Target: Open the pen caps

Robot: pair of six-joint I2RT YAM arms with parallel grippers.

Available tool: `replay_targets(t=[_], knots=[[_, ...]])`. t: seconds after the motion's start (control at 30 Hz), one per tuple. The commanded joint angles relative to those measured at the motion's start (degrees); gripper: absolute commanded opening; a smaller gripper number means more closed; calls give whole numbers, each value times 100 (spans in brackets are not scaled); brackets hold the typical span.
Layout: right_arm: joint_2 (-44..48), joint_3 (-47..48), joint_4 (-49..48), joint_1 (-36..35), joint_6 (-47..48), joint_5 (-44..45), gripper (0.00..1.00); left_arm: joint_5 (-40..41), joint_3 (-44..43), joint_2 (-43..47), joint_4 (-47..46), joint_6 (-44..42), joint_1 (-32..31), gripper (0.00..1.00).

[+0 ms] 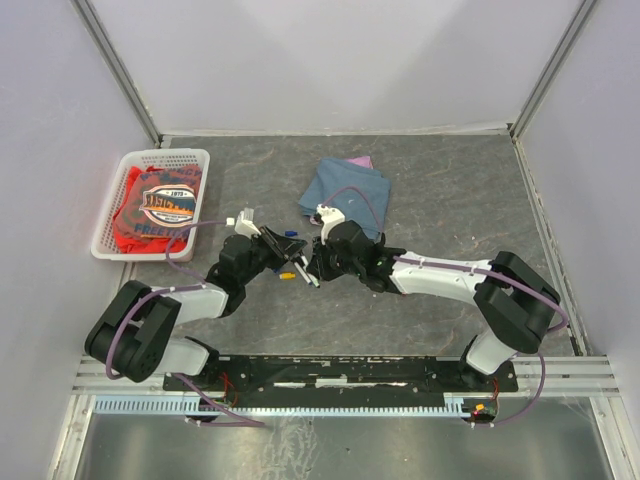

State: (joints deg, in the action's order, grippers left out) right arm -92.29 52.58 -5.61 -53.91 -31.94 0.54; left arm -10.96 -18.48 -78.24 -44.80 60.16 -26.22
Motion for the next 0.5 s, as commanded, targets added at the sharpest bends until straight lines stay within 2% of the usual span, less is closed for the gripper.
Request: replay_targets(t=[0.0,0.47], knots=[[137,-16,-522,138,-224,-297,22,-339,-2,-32,-513,238,-25,3],[-23,0,-679,290,-370,-545,24,-520,29,-224,-925,479,-28,3]])
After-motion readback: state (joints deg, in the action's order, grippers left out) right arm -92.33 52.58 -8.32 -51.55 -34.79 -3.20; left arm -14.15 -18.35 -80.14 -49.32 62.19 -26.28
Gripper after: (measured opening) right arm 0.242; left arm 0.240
